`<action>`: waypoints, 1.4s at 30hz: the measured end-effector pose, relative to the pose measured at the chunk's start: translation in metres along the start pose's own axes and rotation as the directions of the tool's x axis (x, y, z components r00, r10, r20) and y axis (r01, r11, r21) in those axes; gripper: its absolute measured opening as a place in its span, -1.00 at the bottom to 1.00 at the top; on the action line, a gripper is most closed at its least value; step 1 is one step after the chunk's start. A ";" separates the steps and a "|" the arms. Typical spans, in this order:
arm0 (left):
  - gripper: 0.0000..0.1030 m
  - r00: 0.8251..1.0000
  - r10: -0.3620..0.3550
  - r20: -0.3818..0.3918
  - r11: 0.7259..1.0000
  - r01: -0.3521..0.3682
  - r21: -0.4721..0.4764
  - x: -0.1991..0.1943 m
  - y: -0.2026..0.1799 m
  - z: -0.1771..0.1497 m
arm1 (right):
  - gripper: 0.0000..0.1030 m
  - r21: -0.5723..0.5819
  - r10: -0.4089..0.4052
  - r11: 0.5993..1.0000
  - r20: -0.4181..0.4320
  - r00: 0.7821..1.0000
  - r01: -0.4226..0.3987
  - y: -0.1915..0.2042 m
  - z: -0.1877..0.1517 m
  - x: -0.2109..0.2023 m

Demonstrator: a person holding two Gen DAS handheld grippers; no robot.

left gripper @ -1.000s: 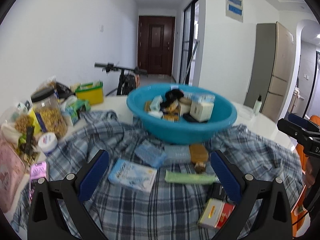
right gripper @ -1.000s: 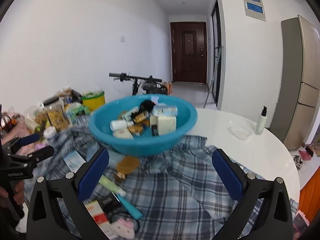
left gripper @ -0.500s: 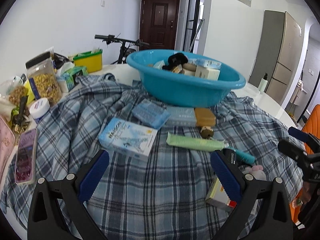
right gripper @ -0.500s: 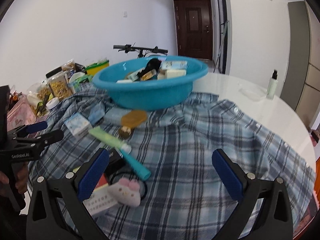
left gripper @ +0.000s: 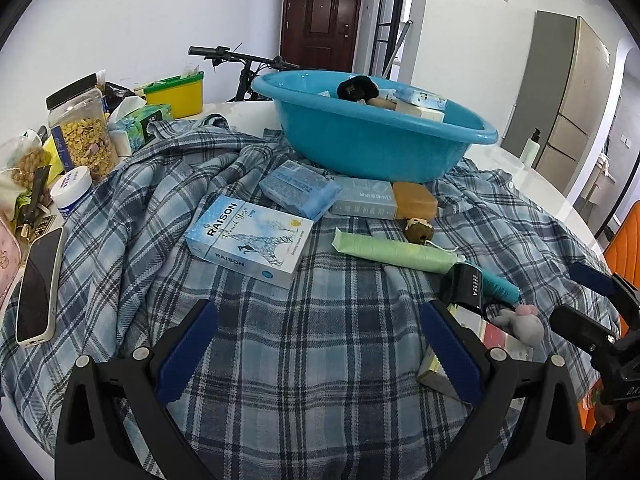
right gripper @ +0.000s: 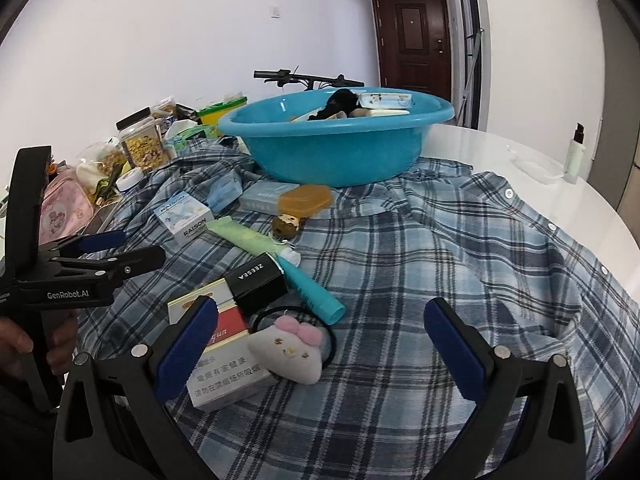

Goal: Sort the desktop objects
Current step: 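Grasp the pink Hello Kitty plush with the right gripper, then grasp the black ZEESEA box with the left gripper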

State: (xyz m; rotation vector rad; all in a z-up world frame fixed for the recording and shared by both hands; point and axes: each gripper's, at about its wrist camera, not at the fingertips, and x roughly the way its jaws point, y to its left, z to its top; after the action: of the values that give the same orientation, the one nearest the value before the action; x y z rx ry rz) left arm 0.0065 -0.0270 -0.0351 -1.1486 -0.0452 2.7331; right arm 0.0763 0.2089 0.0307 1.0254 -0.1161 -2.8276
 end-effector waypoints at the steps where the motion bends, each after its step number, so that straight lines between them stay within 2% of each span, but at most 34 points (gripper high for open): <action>1: 0.99 1.000 -0.001 -0.002 1.000 0.001 0.002 0.000 -0.001 0.000 | 0.99 -0.002 0.003 1.000 0.000 1.000 -0.003 0.001 -0.001 0.000; 6: 0.99 1.000 -0.007 -0.011 1.000 0.007 0.004 0.002 -0.001 -0.003 | 0.97 0.005 0.032 0.999 0.003 0.999 -0.032 0.002 -0.003 0.003; 11: 0.99 1.000 -0.012 -0.015 1.000 0.012 0.003 0.003 -0.002 -0.004 | 0.63 0.002 0.059 0.998 -0.012 0.998 -0.059 0.004 -0.005 0.006; 15: 0.99 1.000 -0.014 -0.015 1.000 0.014 0.007 0.003 -0.003 -0.005 | 0.48 0.006 0.085 0.996 -0.032 0.996 -0.085 0.006 -0.007 0.011; 20: 0.99 1.000 -0.019 -0.019 1.000 0.019 0.012 0.004 -0.005 -0.005 | -0.01 0.022 0.116 0.993 -0.067 0.991 -0.115 0.005 -0.010 0.019; 23: 0.99 1.000 -0.020 -0.022 1.000 0.020 0.014 0.004 -0.006 -0.006 | -0.17 0.040 0.144 0.989 -0.095 0.985 -0.141 0.003 -0.013 0.025; 28: 0.99 1.000 -0.022 -0.022 1.000 0.022 0.016 0.005 -0.006 -0.006 | -0.27 0.045 0.160 0.987 -0.101 0.982 -0.156 0.002 -0.014 0.024; 34: 0.99 0.999 -0.022 -0.024 1.000 0.023 0.021 0.005 -0.008 -0.007 | -0.40 0.032 0.131 0.991 -0.086 0.988 -0.128 0.003 -0.015 0.021; 39: 0.99 0.999 -0.028 -0.021 0.999 0.029 0.021 0.005 -0.009 -0.007 | -0.42 0.036 0.103 0.994 -0.067 0.992 -0.100 -0.002 -0.013 0.017; 42: 0.99 0.998 -0.061 -0.017 0.998 0.061 0.019 0.003 -0.010 -0.003 | -0.42 0.044 0.086 0.996 -0.059 0.995 -0.084 -0.006 -0.012 0.015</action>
State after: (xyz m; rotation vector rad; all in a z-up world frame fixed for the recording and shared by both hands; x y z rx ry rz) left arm 0.0083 -0.0166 -0.0384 -1.1450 -0.0509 2.6654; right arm 0.0716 0.2124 0.0113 1.0868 -0.2079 -2.7260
